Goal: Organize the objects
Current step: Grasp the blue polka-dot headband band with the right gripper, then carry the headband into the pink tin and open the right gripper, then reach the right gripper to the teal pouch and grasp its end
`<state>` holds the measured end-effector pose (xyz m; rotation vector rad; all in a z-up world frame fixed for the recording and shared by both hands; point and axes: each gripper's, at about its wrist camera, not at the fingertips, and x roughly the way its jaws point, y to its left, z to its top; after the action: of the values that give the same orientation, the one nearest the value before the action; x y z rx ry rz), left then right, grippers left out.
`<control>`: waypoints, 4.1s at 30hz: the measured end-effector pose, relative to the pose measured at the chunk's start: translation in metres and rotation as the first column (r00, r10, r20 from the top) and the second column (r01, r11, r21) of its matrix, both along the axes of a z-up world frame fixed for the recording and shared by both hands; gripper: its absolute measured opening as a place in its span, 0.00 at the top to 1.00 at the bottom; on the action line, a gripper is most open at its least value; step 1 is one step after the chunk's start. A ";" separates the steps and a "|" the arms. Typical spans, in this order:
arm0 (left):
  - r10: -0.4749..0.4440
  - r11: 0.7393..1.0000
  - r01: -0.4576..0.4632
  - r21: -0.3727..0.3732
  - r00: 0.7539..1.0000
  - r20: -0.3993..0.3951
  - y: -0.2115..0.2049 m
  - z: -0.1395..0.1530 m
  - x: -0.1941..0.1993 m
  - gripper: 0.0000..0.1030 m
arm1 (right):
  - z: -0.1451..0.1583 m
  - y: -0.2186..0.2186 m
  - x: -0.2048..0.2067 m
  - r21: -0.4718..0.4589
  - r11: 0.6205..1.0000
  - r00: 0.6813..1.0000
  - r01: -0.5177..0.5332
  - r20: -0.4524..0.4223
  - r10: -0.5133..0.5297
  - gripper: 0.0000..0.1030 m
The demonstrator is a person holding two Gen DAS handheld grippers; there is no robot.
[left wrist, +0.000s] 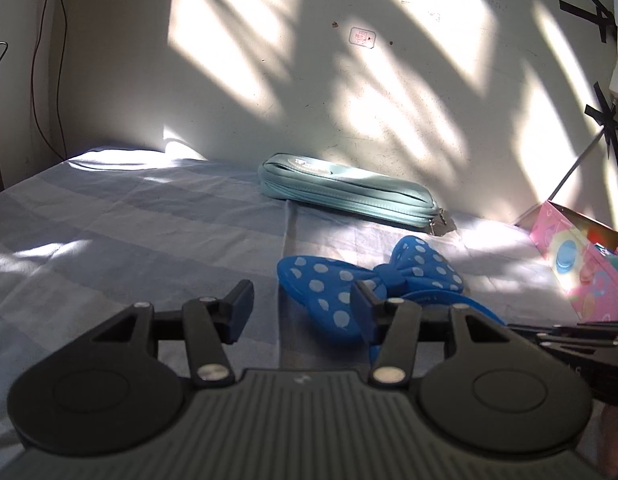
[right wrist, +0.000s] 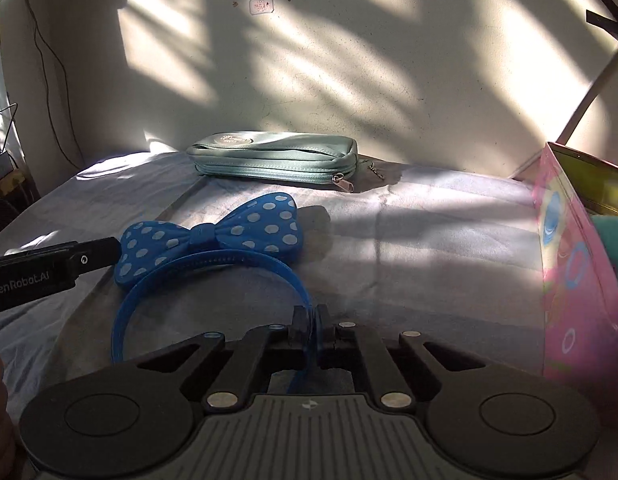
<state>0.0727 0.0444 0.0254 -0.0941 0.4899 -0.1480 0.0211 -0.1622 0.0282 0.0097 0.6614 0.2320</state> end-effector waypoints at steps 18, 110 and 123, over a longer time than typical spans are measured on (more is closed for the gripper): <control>-0.076 0.979 0.109 0.172 0.980 -0.185 -0.058 -0.007 -0.055 0.80 | -0.006 -0.026 -0.048 0.194 0.981 1.000 0.003 -0.008 -0.002 0.94; 0.149 0.986 -0.138 0.088 0.981 -0.127 0.015 -0.007 0.042 0.59 | 0.022 -0.013 0.034 0.171 0.985 0.998 0.036 0.044 -0.044 0.64; 0.152 0.988 -0.148 0.039 0.979 -0.138 0.024 -0.006 0.048 0.53 | 0.000 -0.018 0.217 0.478 0.851 0.972 0.219 -0.185 -0.146 0.32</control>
<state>0.1210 0.0680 0.0194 -0.1139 0.6230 0.0137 0.2376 -0.1800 0.0278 0.5900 0.7232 0.2128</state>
